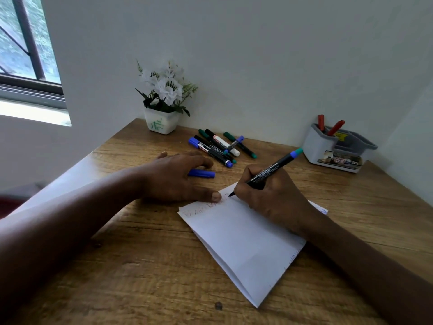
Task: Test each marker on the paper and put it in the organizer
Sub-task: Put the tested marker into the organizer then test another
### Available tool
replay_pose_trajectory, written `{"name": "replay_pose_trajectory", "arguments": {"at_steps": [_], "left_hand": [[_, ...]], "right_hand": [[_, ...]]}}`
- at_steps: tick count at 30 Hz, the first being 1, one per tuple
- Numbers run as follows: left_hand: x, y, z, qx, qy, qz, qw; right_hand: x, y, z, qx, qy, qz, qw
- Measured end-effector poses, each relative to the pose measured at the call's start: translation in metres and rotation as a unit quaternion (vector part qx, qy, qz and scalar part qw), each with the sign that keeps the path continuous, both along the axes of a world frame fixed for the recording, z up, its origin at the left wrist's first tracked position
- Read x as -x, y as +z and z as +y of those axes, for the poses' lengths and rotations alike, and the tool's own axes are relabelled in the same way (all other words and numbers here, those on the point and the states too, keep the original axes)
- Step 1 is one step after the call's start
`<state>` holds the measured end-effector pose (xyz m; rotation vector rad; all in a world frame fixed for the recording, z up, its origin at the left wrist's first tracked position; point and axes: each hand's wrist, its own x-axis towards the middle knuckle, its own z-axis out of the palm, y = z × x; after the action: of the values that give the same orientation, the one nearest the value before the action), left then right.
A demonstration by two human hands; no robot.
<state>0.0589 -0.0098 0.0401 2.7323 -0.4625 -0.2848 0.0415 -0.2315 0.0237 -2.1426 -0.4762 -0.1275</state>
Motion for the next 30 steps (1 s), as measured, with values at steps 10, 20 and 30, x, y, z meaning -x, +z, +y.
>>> {"name": "replay_pose_trajectory", "arguments": {"at_steps": [10, 20, 30], "left_hand": [[-0.0011, 0.0001, 0.0006, 0.006, -0.004, 0.001, 1.000], [-0.0036, -0.0034, 0.0015, 0.019, -0.006, -0.008, 1.000], [-0.0021, -0.0025, 0.0013, 0.024, -0.005, -0.015, 1.000]], "right_hand": [[-0.0001, 0.0016, 0.0010, 0.000, -0.021, -0.011, 1.000], [0.0035, 0.0025, 0.0006, -0.003, -0.014, -0.009, 1.000], [0.0030, 0.0016, 0.0025, 0.005, -0.038, -0.026, 0.999]]}}
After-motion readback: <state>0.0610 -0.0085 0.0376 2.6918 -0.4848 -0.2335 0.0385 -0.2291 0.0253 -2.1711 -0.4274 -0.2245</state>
